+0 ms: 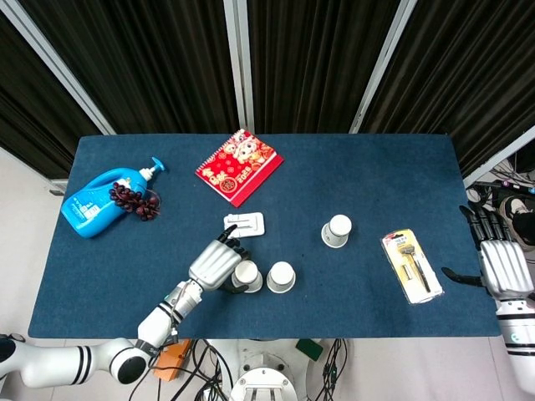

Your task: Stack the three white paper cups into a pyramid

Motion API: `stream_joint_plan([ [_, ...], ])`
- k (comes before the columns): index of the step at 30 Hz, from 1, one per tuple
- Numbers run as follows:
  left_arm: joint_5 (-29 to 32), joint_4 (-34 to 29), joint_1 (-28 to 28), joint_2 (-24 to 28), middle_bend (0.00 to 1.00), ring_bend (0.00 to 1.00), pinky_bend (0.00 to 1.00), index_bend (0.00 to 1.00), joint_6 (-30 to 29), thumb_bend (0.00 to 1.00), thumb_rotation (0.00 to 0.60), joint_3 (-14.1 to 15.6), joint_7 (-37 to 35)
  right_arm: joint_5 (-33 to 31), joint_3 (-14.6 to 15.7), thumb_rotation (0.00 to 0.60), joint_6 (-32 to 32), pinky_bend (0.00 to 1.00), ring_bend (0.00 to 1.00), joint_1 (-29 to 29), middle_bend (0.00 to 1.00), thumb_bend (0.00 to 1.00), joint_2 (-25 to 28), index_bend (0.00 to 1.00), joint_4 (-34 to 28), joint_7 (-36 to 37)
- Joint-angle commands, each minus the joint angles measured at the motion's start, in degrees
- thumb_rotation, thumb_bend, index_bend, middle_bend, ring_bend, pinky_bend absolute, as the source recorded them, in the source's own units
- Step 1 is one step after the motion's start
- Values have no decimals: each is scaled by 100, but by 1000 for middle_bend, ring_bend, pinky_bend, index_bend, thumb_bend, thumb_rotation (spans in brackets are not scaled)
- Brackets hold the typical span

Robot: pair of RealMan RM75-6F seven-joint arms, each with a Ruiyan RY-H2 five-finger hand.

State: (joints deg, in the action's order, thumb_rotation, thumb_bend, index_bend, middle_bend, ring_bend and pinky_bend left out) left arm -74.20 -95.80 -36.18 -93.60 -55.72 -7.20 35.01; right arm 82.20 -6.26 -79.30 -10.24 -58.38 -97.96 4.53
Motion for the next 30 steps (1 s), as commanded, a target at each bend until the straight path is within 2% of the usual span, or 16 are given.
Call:
stream_joint_plan([
  [1,73,18,-62,-70,446,250,19,365,-25,194,434,-2,59,-5,-7,600,69,67,0,-43,74,69,-25,0,24,4],
  [4,142,29,-104,-101,431,233,19,325,-41,178,436,28,140,26,-18,600,182,67,0,-132,79,69,-66,0,19,-19],
  [9,336,-171,-94,53,316,142,19,217,-116,127,432,113,342,88,-42,600,546,67,0,-414,84,69,-182,0,-10,-189],
  [12,363,-430,5,283,260,97,19,179,-366,108,428,203,574,43,-98,600,923,71,0,-701,92,69,-346,0,50,-343],
  [15,281,-607,229,595,250,88,19,171,-779,101,427,286,566,-58,-150,600,1466,101,1,-1086,115,80,-580,1,170,-561],
  [19,194,-683,603,1098,250,88,19,171,-1314,101,428,351,218,-278,-237,600,2190,126,14,-1610,162,205,-919,46,378,-829],
  [23,79,-558,1008,1561,250,88,19,171,-1803,101,430,419,-339,-614,-339,600,2728,127,23,-2080,176,286,-1298,105,616,-1316],
  [30,158,-449,1448,2044,250,85,19,171,-2100,110,428,469,-1099,-1229,-458,600,3188,131,42,-2632,193,391,-1742,179,921,-2101],
])
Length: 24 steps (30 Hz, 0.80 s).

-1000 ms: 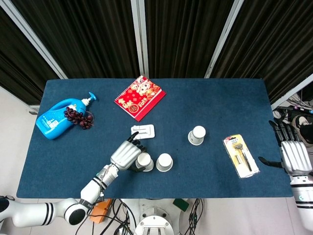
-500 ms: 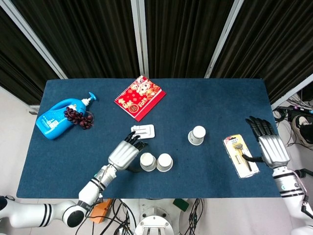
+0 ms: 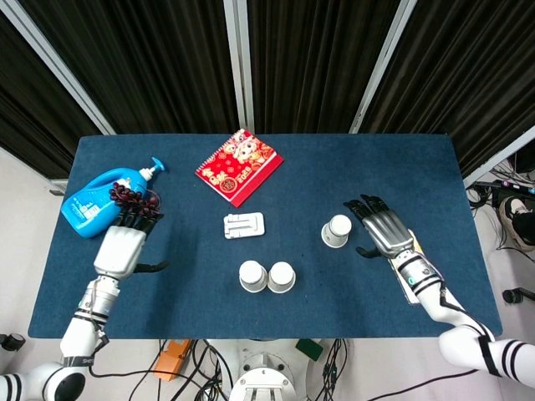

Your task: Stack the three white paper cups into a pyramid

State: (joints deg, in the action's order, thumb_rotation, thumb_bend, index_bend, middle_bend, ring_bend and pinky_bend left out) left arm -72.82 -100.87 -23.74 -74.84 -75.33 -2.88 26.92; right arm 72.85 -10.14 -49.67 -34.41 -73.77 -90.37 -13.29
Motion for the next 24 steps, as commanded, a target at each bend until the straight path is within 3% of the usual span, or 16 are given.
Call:
stream_joint_plan([
  [1,21,72,246,202,250,85,19,171,-169,110,428,36,-364,-368,-70,600,262,131,48,-267,201,402,-240,192,193,-410],
  [8,11,165,494,371,250,85,19,171,-320,110,429,24,-763,-874,-64,600,468,131,64,-581,225,425,-499,238,512,-762],
  [15,34,194,631,455,250,83,19,171,-356,110,431,11,-858,-910,-11,600,513,131,86,-759,269,454,-628,278,620,-755],
  [24,48,209,718,496,250,81,19,171,-323,112,430,-25,-895,-787,106,600,285,148,188,-757,382,519,-526,471,500,-732],
])
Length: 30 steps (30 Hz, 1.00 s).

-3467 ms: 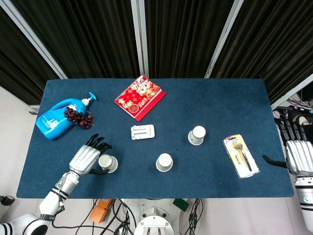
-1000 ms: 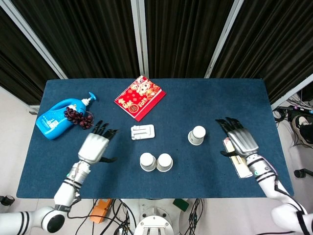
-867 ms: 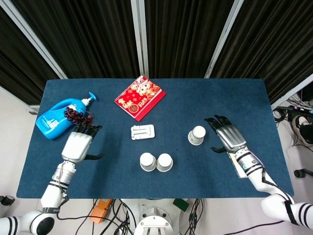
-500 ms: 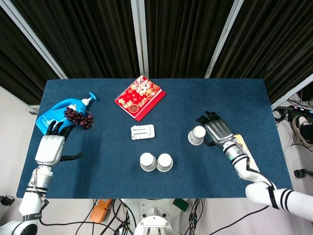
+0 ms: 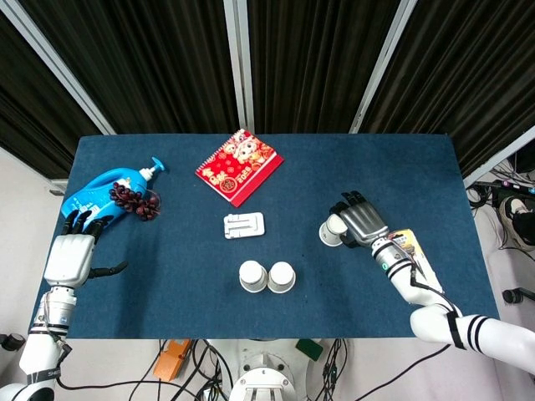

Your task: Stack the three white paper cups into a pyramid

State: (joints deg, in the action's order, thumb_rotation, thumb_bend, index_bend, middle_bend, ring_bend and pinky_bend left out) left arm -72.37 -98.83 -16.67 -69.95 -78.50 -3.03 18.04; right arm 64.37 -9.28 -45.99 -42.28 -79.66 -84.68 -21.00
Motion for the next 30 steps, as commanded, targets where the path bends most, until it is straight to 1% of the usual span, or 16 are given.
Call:
stream_joint_plan([
  [1,9,12,27,14,250,80,19,171,-17,112,430,-22,-15,124,16,600,-176,149,191,66,386,520,136,474,-160,90],
  [4,35,25,66,39,250,81,19,171,-33,112,431,-43,-42,317,-29,600,-451,150,192,176,386,519,384,474,-479,254],
  [10,95,38,161,116,250,80,19,171,-30,112,446,-46,-74,880,-180,600,-814,150,192,279,386,520,1065,463,-1575,688],
  [15,85,37,247,142,250,80,19,171,-76,112,446,-41,-130,1309,-251,600,-767,150,192,123,386,519,1308,463,-2229,813],
  [19,87,50,297,141,250,80,19,171,-68,112,447,-30,-169,1451,-228,600,-448,150,192,-135,386,520,1294,460,-2578,735],
  [22,82,78,328,132,250,80,19,171,-59,112,448,-29,-212,1457,-199,600,-242,150,192,-338,386,520,1171,458,-2691,495],
  [30,85,193,400,100,250,79,19,171,-15,112,448,-34,-355,1025,-112,600,-6,150,192,-714,386,520,817,445,-2782,-362],
])
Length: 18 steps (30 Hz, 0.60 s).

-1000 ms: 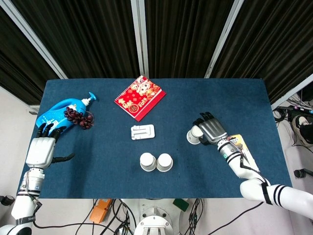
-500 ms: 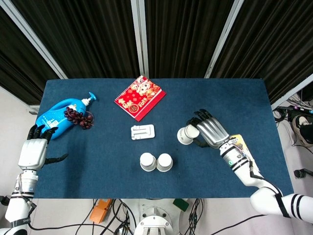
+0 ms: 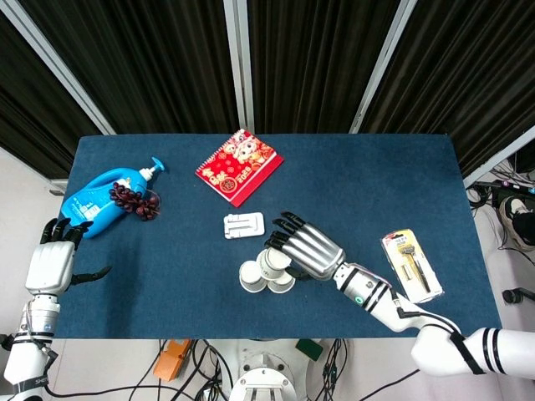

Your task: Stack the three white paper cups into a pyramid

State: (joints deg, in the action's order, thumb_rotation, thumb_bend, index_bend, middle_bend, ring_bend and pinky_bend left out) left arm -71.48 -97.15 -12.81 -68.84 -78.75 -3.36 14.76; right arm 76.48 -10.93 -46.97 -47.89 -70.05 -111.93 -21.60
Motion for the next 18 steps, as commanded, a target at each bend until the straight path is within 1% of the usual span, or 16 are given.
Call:
stream_joint_plan([
  [1,-11,33,21,-16,250,79,19,171,10,112,447,-3,-41,-231,66,600,93,150,192,-184,386,520,-173,443,-66,-396],
  [8,-33,118,59,-51,250,79,19,171,38,112,448,-21,-136,-590,154,600,20,150,191,-382,386,520,-380,413,-103,-1003],
  [18,-93,220,116,-71,250,80,19,171,66,112,448,-36,-329,-846,231,600,-120,150,160,-523,385,519,-528,332,-77,-1235],
])
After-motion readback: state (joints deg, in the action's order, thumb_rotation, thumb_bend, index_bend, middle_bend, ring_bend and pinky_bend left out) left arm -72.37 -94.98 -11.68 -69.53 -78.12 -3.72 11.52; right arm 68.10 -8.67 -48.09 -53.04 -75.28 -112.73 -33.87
